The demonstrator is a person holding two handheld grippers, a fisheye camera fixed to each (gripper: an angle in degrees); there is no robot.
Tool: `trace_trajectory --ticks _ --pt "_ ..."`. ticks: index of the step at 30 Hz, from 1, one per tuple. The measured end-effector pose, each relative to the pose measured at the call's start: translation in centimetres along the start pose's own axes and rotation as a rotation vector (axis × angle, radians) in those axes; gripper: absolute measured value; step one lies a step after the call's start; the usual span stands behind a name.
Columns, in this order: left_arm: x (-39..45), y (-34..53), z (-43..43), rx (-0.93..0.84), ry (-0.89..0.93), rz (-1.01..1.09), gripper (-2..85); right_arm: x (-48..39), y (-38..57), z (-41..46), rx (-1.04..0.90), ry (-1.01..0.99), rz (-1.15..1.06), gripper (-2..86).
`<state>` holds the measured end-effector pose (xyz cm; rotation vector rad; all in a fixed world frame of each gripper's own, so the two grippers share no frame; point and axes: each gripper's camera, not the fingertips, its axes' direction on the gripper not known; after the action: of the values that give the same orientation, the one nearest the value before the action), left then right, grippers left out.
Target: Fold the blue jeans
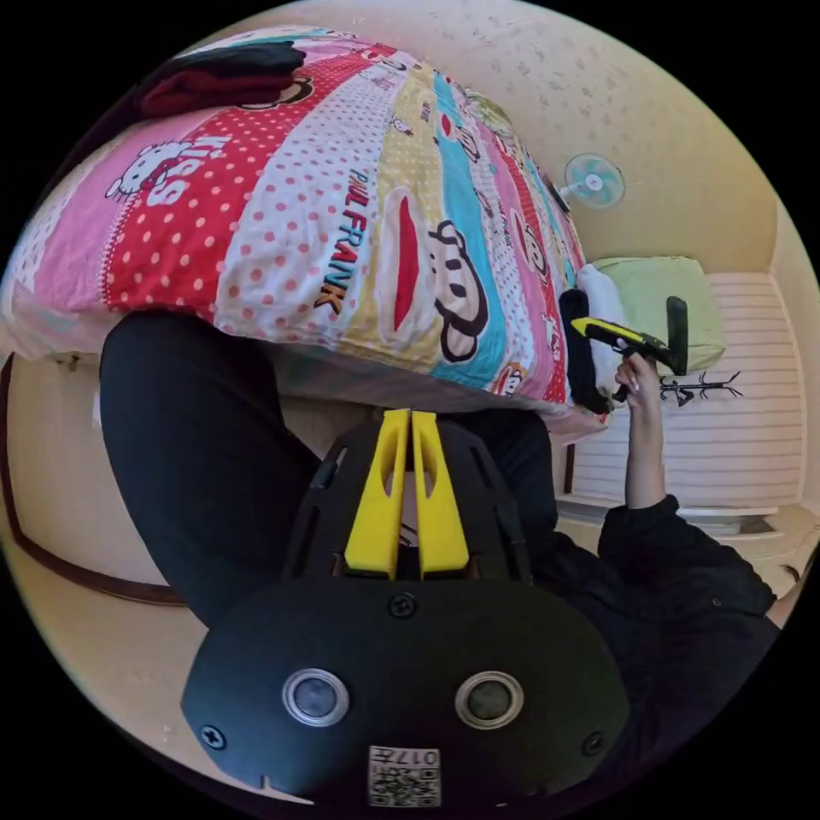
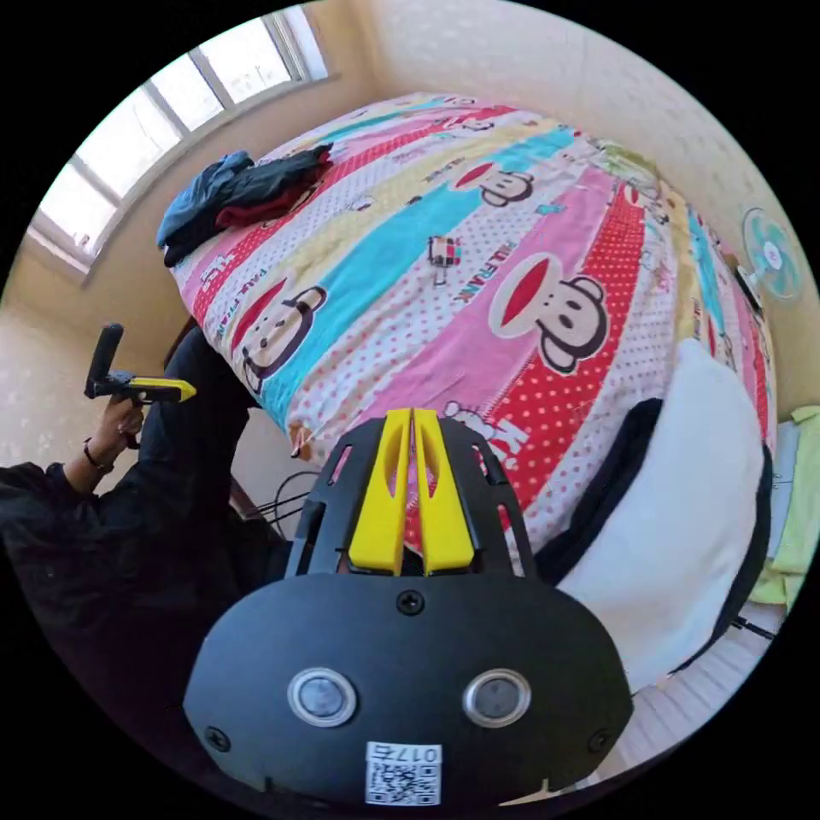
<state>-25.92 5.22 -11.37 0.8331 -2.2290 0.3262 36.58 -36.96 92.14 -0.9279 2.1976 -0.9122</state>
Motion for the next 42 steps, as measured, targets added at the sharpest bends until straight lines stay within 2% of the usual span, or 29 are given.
trace_trajectory --ticks 2,4,5,8,15,17,19,20,21,23,25,27,31,32,34,36,37,38,39,41,42 --pt "-1.0 0.3 -1.9 0.053 -0.001 -0.013 -0.8 -4.4 -3.8 7.6 -0.109 -0.153 -0.083 0.7" --pt "-2.1 0.4 -4.4 0.121 -0.05 -0.014 -0.6 -7.3 -5.6 11.2 -0.132 -0.16 -0.056 0.6" --pt "-3.0 0.4 -6.5 0.173 -0.108 -0.018 -0.2 -8.7 -6.5 12.7 -0.139 -0.056 0.0 0.5" --pt "-6.1 -0.5 -12.5 0.32 -0.247 -0.051 1.6 -11.2 -7.6 14.4 -0.181 0.119 -0.079 0.4" --pt "-15.9 -7.5 -32.1 0.784 -0.462 -0.209 7.7 -10.1 -10.1 17.0 -0.283 0.082 -0.004 0.3" --pt "-18.9 -9.9 -35.5 0.836 -0.484 -0.272 8.2 -9.8 -11.1 18.0 -0.334 0.074 0.012 0.3" --pt "-22.6 -12.6 -37.2 0.787 -0.452 -0.378 8.8 -9.9 -11.5 18.7 -0.357 0.09 0.009 0.3" --pt "-25.0 -14.3 -37.3 0.724 -0.342 -0.442 8.8 -10.0 -11.7 19.1 -0.368 0.1 0.007 0.3" --pt "-26.1 -14.5 -37.2 0.739 -0.258 -0.508 8.2 -10.0 -11.8 19.3 -0.373 0.104 0.01 0.3" --pt "-25.2 -13.2 -37.4 0.849 -0.217 -0.557 5.3 -10.0 -12.1 20.1 -0.399 0.116 0.023 0.4" --pt "-22.5 -12.6 -37.1 0.901 -0.168 -0.44 3.5 -10.0 -12.4 20.8 -0.424 0.129 0.029 0.4" --pt "-17.8 -12.6 -35.7 0.85 0.043 -0.163 2.5 -10.2 -12.5 21.4 -0.445 0.147 0.029 0.5" --pt "-8.4 -11.6 -32.1 0.766 0.066 0.077 0.8 -10.8 -11.9 22.6 -0.454 0.2 0.02 0.5" --pt "-5.3 -11.5 -30.4 0.714 0.119 0.172 0.5 -11.0 -11.6 22.9 -0.45 0.218 0.018 0.5" --pt "-0.6 -11.4 -27.4 0.623 0.289 0.336 0.3 -11.3 -11.0 23.2 -0.439 0.244 0.017 0.5" --pt "5.8 -10.9 -22.6 0.432 0.539 0.564 0.3 -11.3 -10.1 23.4 -0.408 0.255 0.039 0.6" --pt "7.5 -10.6 -21.3 0.374 0.579 0.62 0.4 -11.0 -9.1 23.2 -0.363 0.245 0.076 0.6" --pt "10.5 -9.5 -18.6 0.263 0.589 0.697 0.6 -10.5 -7.7 22.8 -0.288 0.221 0.119 0.7" --pt "12.9 -8.0 -15.9 0.165 0.487 0.717 0.6 -10.3 -6.7 22.5 -0.241 0.199 0.14 0.8" --pt "14.7 -5.1 -12.9 0.069 0.346 0.74 0.6 -8.6 -1.8 21.4 -0.025 0.066 0.244 1.1" --pt "14.4 -3.1 -12.2 0.051 0.328 0.753 0.6 -8.2 -0.5 21.1 0.023 0.027 0.263 1.2"
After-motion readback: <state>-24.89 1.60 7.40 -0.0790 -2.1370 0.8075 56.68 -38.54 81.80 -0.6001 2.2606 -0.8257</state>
